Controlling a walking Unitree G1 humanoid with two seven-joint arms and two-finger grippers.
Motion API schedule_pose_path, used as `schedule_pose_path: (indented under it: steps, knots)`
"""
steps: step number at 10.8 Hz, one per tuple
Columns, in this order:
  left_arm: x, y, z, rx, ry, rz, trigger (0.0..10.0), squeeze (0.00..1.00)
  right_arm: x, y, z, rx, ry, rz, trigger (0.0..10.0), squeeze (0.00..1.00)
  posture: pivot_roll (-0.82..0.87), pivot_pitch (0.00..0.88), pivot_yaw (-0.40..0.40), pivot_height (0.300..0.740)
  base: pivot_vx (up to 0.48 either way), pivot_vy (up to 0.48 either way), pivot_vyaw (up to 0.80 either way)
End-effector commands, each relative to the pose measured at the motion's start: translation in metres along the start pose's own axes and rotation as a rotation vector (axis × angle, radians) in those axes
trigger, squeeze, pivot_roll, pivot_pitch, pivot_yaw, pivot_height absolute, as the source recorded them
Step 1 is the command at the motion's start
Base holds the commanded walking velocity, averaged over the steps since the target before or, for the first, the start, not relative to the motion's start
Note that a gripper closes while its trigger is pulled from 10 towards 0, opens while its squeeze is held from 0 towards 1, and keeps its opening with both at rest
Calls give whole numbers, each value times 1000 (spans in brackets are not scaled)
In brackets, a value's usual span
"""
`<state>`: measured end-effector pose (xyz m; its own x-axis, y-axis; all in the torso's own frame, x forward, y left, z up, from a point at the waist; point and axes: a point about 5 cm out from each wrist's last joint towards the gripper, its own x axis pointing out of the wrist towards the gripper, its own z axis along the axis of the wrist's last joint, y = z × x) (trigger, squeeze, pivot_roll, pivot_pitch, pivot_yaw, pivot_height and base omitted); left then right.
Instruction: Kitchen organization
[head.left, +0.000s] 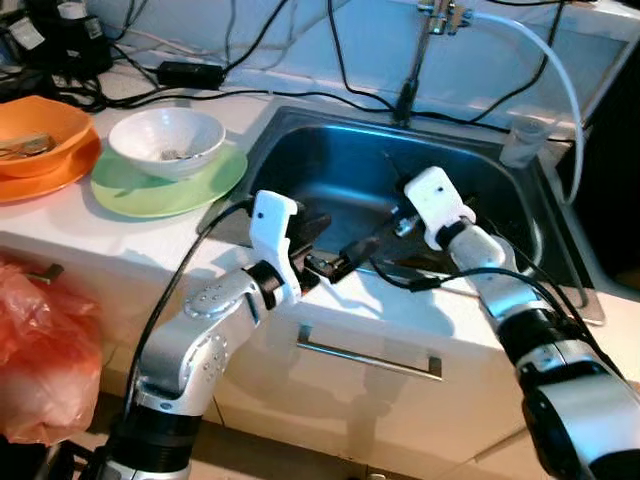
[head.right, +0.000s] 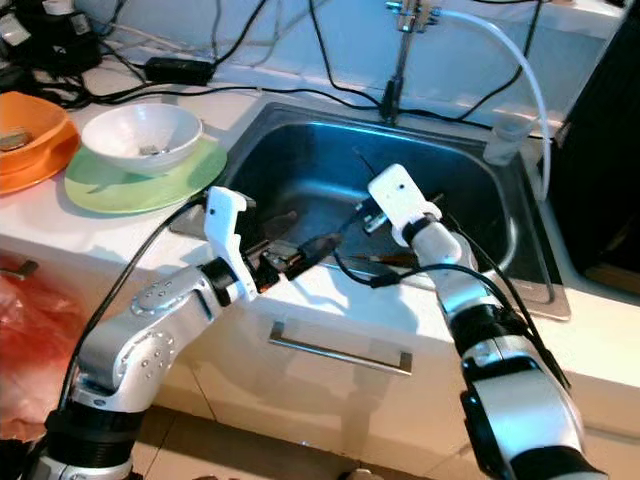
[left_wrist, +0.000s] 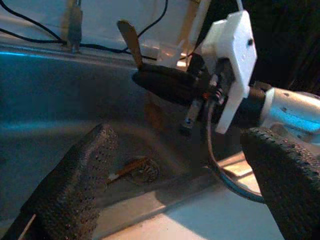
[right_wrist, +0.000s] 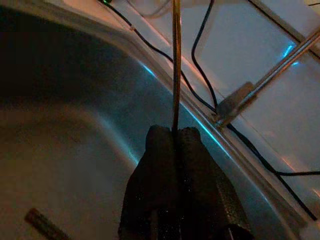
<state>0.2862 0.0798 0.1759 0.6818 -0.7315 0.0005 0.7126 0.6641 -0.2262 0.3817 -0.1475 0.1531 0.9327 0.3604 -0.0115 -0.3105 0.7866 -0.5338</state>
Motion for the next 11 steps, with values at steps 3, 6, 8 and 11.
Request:
schedule_pose_path:
  steps: [3,6,8,11]
  knots:
    - [1,-6,1,19,-6,-27,10000,1000,3,-3,0,40,13,-33,10000,1000,38,0,-63,740,0,0,0]
    - [1,-6,1,20,-6,-28,10000,1000,0,-5,-6,42,27,-41,10000,1000,35,0,-62,740,0,0,0]
    - [1,-6,1,20,-6,-29,10000,1000,-1,-6,-8,43,33,-46,10000,1000,35,0,-62,740,0,0,0]
    - [2,-2,1,38,-13,1,10000,1000,0,-5,-5,58,17,-35,10000,1000,40,0,-60,740,0,0,0]
